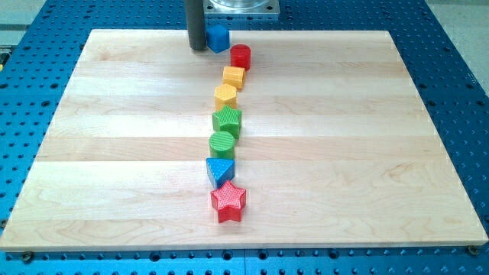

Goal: Move the blue cube to the top side of the red circle

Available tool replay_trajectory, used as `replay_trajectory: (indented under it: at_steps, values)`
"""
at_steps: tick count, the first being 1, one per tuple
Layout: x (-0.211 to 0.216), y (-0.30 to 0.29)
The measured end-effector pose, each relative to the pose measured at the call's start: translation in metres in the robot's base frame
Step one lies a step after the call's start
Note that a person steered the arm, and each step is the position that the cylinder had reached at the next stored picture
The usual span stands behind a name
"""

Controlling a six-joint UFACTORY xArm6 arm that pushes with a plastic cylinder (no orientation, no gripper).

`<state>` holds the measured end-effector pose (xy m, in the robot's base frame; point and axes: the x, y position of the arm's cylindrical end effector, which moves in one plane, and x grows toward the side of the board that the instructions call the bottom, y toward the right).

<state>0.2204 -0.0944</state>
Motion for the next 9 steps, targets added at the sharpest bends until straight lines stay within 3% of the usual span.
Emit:
replay_trajectory:
  at_steps: [6,9]
  values:
    - [0.003,0.067]
    - [0.040,0.065]
